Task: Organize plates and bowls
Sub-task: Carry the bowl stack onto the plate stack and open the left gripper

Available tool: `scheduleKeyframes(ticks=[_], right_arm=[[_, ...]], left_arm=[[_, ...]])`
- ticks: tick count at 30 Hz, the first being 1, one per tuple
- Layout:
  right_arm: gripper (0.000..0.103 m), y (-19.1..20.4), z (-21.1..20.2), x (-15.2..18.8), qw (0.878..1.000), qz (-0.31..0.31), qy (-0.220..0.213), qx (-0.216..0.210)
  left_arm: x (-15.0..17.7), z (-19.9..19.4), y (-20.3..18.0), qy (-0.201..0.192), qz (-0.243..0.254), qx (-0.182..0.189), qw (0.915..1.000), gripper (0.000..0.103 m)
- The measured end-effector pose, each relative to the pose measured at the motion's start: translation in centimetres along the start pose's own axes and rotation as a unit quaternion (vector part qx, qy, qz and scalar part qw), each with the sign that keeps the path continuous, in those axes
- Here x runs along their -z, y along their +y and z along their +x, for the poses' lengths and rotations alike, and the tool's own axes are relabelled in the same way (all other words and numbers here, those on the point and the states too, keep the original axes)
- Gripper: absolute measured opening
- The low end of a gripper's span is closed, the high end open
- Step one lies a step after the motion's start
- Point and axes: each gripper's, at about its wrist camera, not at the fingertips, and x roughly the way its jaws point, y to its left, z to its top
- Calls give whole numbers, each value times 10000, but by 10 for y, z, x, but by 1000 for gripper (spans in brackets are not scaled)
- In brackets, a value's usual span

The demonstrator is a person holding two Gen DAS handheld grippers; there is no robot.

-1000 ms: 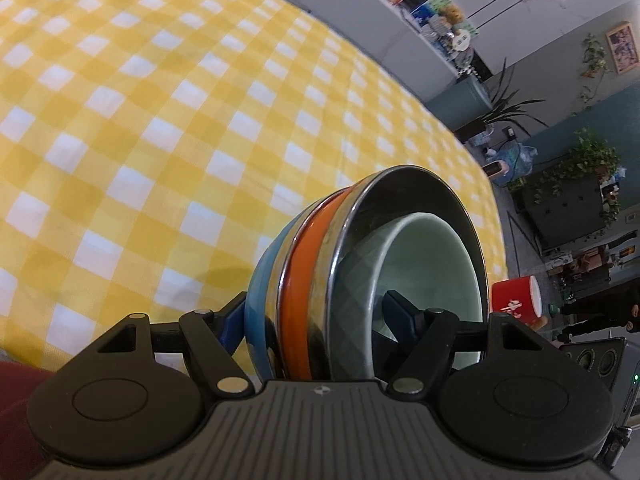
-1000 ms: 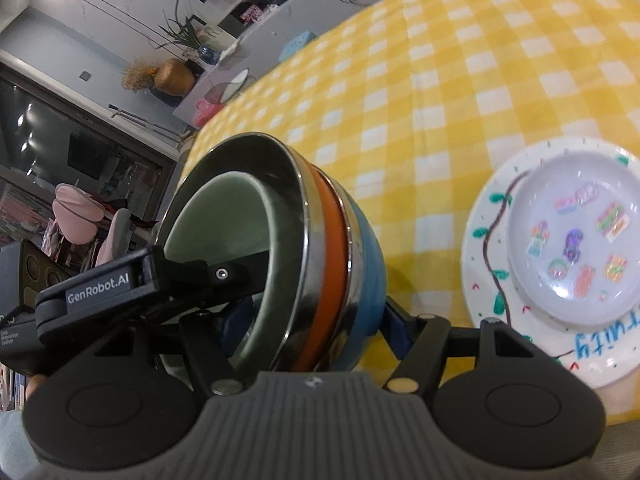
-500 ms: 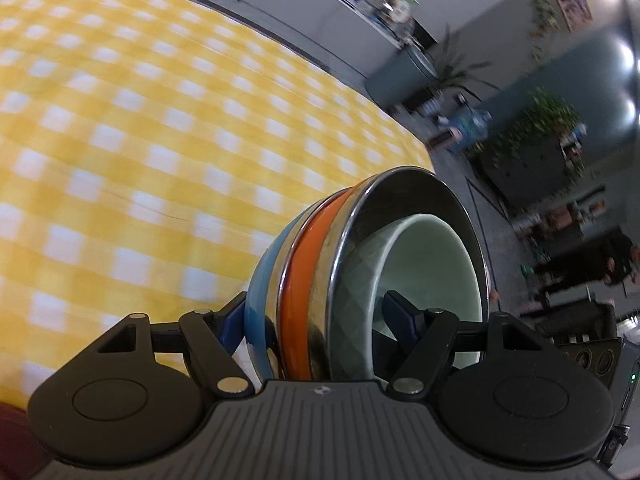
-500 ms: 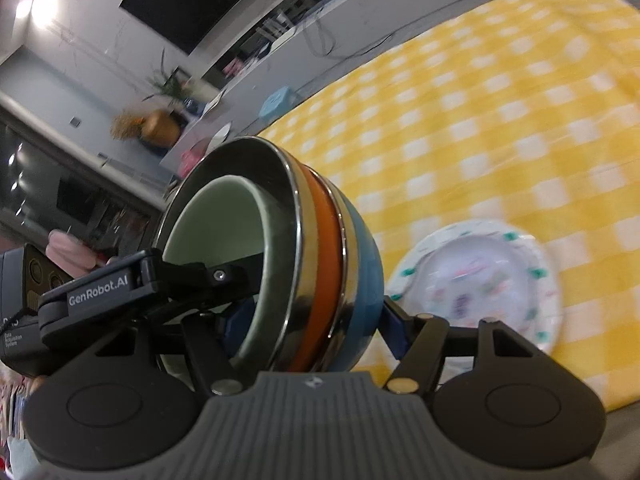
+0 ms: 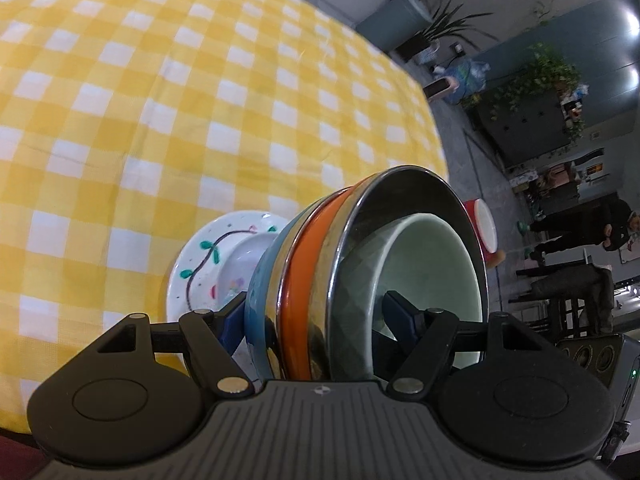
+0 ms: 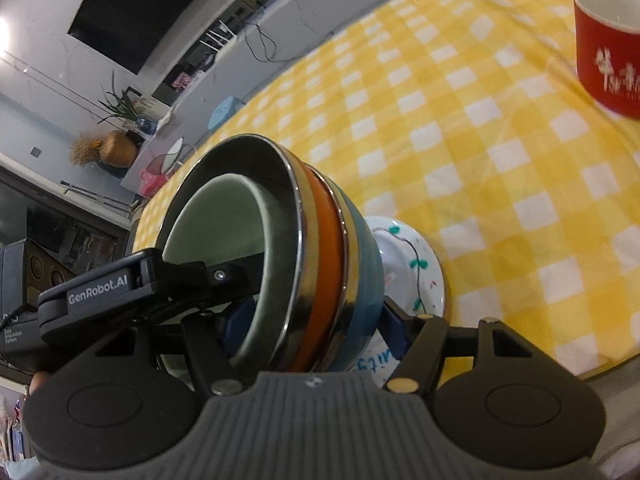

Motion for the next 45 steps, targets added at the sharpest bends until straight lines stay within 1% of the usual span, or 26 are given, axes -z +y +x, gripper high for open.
scheduleKeyframes(ticks=[5,13,19,20,22,25,28,31,34,37,40,42,45], right_arm=[[66,-4,13,-3,9997,89,186,117],[67,-10,27,-5,9983,278,449,232],[68,-9,30,-6,9985,249,435,202],[70,-8,30,-6,9986,225,437,188],[72,-8,30,-3,9989,131,409,188],[74,-5,32,-4,9991,-53,355,229],[76,-3,28,-4,9990,-171,326,264],[75,0,24,-5,9986,-292,286,324],[75,-1,21,-4,9983,-399,231,361],[75,-3,17,-4,9983,-401,196,370],[75,-3,14,-6,9976,-413,120,545],[75,-3,12,-7,9967,-423,66,684],[75,-5,10,-6,9962,-422,-39,762]], left_arm=[[-2,10,12,174,-114,21,9998,82],[-2,21,20,370,-232,-57,9990,82],[-2,20,19,320,-143,-76,9994,81],[-1,20,19,295,-127,-85,9994,80],[-1,18,20,279,-159,-73,9995,77],[0,17,19,265,-163,-58,9995,77],[2,16,14,241,14,-164,9996,77],[3,12,8,135,150,-307,9993,76],[4,9,7,146,134,-349,9992,76],[2,6,9,175,-8,-338,9993,76],[-1,5,7,221,-109,-407,9989,76],[-1,2,4,171,-30,-478,9987,74],[0,-5,0,112,55,-533,9985,74]])
